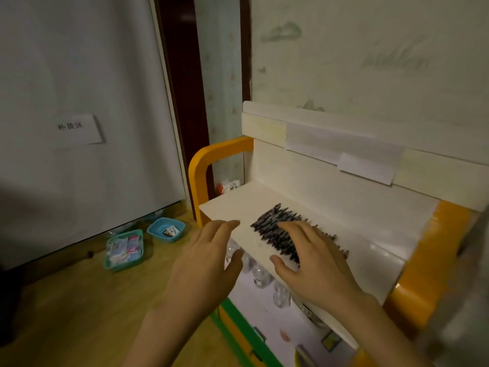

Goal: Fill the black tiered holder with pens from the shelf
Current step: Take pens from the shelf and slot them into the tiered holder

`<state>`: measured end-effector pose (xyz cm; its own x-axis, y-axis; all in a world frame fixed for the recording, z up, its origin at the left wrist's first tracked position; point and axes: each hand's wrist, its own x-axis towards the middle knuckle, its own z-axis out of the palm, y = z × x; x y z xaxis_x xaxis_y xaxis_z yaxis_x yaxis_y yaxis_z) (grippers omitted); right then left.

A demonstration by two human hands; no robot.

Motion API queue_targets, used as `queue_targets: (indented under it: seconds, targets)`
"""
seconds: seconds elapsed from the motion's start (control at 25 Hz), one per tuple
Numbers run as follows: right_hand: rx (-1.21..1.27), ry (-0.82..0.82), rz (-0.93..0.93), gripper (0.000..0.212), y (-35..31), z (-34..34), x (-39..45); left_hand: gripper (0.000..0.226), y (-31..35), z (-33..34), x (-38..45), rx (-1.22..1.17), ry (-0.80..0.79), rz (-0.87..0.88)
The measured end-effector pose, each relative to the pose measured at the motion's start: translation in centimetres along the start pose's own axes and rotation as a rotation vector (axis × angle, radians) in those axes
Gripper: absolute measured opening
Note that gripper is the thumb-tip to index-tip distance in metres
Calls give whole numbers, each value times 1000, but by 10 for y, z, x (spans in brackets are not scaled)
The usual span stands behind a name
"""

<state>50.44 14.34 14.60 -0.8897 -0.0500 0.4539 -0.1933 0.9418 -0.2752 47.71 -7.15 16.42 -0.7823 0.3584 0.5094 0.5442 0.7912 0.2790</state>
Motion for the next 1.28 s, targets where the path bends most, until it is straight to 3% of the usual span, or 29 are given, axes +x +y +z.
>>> queue_targets:
  seconds: [0.24,0.56,0.96,1.16,1.28]
  targets:
    - [-58,10,149,58,24,60,59,52,-47,54,67,-63,-60,31]
    - [-48,-39,381,62,94,138,135,50,-94,165,180,-120,-259,97]
    - [-133,-114,616,59,148,157,161,59,-122,295,252,-243,-644,-18]
    - [-109,-126,712,60,153,162,163,52,-121,329,272,-185,-776,2]
    - [-129,-120,744,61,154,163,170,59,-122,339,284,-196,-848,-18]
